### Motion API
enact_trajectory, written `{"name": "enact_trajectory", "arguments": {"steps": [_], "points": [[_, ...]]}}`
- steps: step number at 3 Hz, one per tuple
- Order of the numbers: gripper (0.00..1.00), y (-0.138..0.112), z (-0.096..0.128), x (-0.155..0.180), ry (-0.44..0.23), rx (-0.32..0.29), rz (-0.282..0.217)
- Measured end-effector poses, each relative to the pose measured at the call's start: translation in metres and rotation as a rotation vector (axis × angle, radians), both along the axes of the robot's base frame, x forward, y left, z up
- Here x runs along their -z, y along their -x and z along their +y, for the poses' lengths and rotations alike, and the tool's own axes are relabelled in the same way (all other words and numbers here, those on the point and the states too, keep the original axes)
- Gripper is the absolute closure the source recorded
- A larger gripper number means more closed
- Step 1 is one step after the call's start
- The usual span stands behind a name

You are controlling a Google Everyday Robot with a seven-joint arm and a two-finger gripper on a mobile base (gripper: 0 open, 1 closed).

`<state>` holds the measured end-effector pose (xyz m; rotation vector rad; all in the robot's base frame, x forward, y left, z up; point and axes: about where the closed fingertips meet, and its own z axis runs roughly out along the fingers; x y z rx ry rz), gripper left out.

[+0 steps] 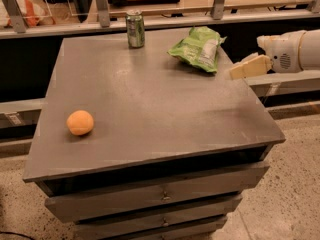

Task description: Move green rice chip bag near orange

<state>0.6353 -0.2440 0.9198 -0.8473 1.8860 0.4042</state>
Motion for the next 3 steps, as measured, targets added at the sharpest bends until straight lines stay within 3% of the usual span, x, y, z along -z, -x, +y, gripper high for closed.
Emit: {"name": "enact_trajectory", "arguments": {"steps": [1,3], "points": [[0.00,-0.026,0.014,0.015,-0.015,-0.007,-0.017],[0.00,-0.076,0.042,0.018,-0.108,-0.017,-0.037]]}}
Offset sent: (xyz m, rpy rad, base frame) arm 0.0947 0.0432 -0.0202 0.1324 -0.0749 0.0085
